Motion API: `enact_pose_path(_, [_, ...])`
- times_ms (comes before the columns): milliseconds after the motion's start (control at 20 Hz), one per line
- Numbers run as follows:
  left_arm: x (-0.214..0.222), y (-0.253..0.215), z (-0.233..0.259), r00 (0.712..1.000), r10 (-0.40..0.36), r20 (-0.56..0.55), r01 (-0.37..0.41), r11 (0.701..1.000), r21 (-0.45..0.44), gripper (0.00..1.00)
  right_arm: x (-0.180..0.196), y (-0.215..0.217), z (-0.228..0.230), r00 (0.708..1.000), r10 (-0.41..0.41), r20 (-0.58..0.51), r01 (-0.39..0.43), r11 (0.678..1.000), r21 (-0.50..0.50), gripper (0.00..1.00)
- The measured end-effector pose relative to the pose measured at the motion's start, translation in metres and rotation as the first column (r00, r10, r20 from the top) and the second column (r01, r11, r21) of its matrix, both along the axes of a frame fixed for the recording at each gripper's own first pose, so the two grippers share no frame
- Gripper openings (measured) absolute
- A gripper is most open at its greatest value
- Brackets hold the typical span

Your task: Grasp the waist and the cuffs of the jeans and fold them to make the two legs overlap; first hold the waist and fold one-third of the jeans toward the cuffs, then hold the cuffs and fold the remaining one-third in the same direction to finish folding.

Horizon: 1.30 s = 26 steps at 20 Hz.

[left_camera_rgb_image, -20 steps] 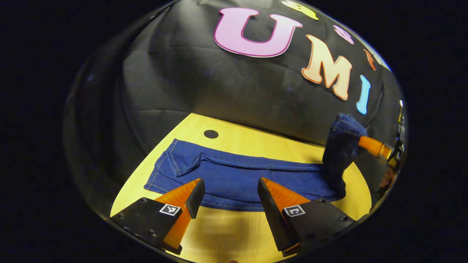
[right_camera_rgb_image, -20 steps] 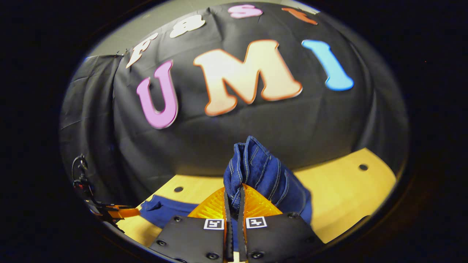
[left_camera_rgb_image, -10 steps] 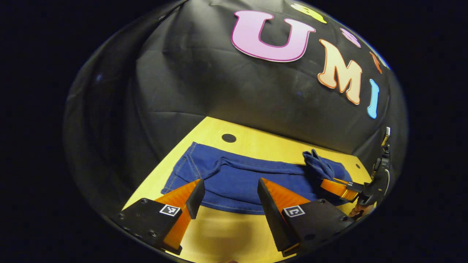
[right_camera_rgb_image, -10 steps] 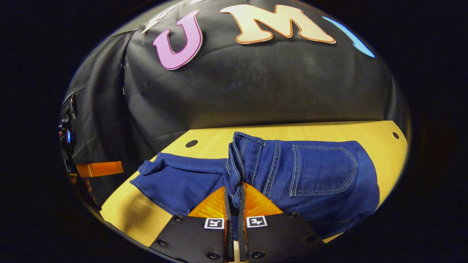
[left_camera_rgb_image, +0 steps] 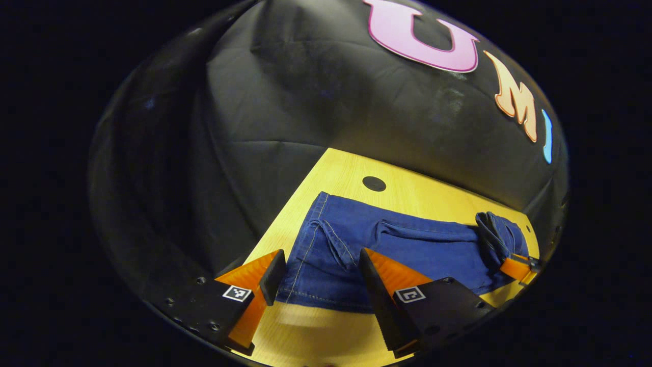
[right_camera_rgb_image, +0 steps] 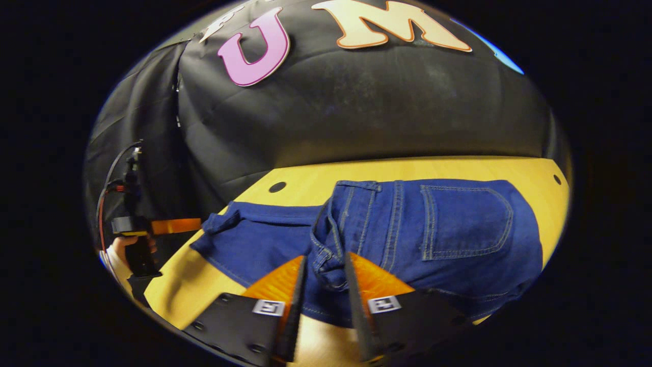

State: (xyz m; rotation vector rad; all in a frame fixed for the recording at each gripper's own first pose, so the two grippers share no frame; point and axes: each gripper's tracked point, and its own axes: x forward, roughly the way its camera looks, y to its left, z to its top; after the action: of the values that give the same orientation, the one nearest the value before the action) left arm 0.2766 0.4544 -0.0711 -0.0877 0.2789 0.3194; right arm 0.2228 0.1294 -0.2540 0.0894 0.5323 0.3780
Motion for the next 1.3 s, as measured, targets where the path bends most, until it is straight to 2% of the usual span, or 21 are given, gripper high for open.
enact_pose_path(100, [0.001,0.009,-0.007,0.999,0.015,-0.028,-0.014,1.0,0.025,0.87,-0.016,0.003,0.009,1.0,-0.002,0.011,0.002,1.0,0.005,0.96])
enact_pose_path(150, [0.002,0.011,-0.009,0.999,0.014,-0.038,-0.013,0.999,0.029,0.87,-0.02,0.002,0.012,1.0,-0.006,0.016,0.005,1.0,0.002,0.99])
enact_pose_path(250, [0.006,0.013,-0.011,0.999,-0.005,-0.037,0.006,1.0,0.025,0.87,-0.029,0.0,0.015,1.0,-0.003,0.003,0.003,1.0,0.003,0.94])
enact_pose_path(300, [0.005,0.015,-0.011,0.999,-0.01,-0.035,0.011,1.0,0.027,0.84,-0.033,-0.001,0.017,1.0,-0.004,0.002,0.004,1.0,0.004,0.98])
enact_pose_path(400, [0.003,0.017,-0.016,0.999,-0.014,-0.05,0.015,1.0,0.026,0.81,-0.043,-0.007,0.025,1.0,-0.009,0.009,0.009,1.0,-0.007,0.98])
enact_pose_path(550, [0.001,0.019,-0.016,0.998,-0.031,-0.054,0.032,0.999,0.006,0.82,-0.052,-0.021,0.038,0.999,-0.024,0.023,0.024,0.999,-0.025,0.98])
enact_pose_path(600, [0.001,0.02,-0.015,0.999,-0.027,-0.044,0.028,1.0,0.002,0.76,-0.053,-0.027,0.043,0.999,-0.033,0.029,0.033,0.999,-0.024,0.98])
enact_pose_path(650, [-0.002,0.025,-0.018,0.998,-0.013,-0.057,0.013,1.0,0.008,0.8,-0.052,-0.031,0.048,0.998,-0.045,0.035,0.046,0.999,-0.018,0.94])
enact_pose_path(700, [-0.004,0.03,-0.018,0.998,-0.002,-0.065,0.004,1.0,0.025,0.73,-0.051,-0.036,0.051,0.998,-0.06,0.037,0.06,0.998,-0.009,0.94])
enact_pose_path(750, [-0.004,0.032,-0.015,0.998,-0.007,-0.063,0.009,1.0,0.03,0.61,-0.052,-0.045,0.053,0.996,-0.081,0.033,0.081,0.997,-0.006,0.98])
enact_pose_path(800, [-0.005,0.031,-0.016,0.998,-0.008,-0.067,0.01,0.999,0.035,0.53,-0.053,-0.054,0.053,0.995,-0.101,0.026,0.101,0.995,-0.001,0.94])
enact_pose_path(850, [-0.006,0.032,-0.016,0.997,-0.014,-0.071,0.016,0.999,0.035,0.52,-0.055,-0.062,0.052,0.992,-0.122,0.018,0.122,0.993,0.002,0.94])
enact_pose_path(900, [-0.007,0.032,-0.015,0.998,-0.021,-0.066,0.023,0.999,0.031,0.46,-0.056,-0.068,0.052,0.99,-0.138,0.01,0.138,0.99,0.009,0.94])
enact_pose_path(950, [-0.006,0.033,-0.013,0.997,-0.034,-0.067,0.036,0.999,0.024,0.41,-0.057,-0.073,0.052,0.988,-0.153,0.005,0.153,0.988,0.015,0.98])
enact_pose_path(1000, [-0.011,0.037,-0.01,0.997,-0.038,-0.061,0.039,0.999,0.014,0.29,-0.057,-0.078,0.054,0.986,-0.166,0.005,0.166,0.986,0.017,0.94])
enact_pose_path(1050, [-0.013,0.041,-0.006,0.997,-0.042,-0.061,0.042,0.999,0.01,0.2,-0.06,-0.081,0.055,0.985,-0.174,0.004,0.174,0.985,0.012,0.98])
enact_pose_path(1100, [-0.012,0.042,-0.005,0.997,-0.045,-0.061,0.046,0.999,0.01,0.12,-0.061,-0.085,0.056,0.984,-0.179,0.005,0.179,0.984,0.005,0.94])
enact_pose_path(1150, [-0.012,0.044,-0.004,0.997,-0.045,-0.064,0.046,0.999,0.011,0.1,-0.062,-0.088,0.057,0.983,-0.182,0.006,0.182,0.983,0.001,0.98])
enact_pose_path(1200, [-0.011,0.041,-0.004,0.997,-0.041,-0.062,0.042,0.999,0.01,0.05,-0.064,-0.09,0.059,0.983,-0.182,0.004,0.182,0.983,-0.003,0.98])
enact_pose_path(1250, [-0.011,0.04,-0.002,0.997,-0.037,-0.061,0.038,0.999,0.016,0.04,-0.065,-0.093,0.061,0.983,-0.184,0.004,0.184,0.983,-0.007,0.98])
enact_pose_path(1300, [-0.011,0.04,-0.003,0.997,-0.035,-0.068,0.037,0.999,0.025,0.02,-0.066,-0.096,0.064,0.982,-0.187,0.007,0.187,0.982,-0.011,0.94])
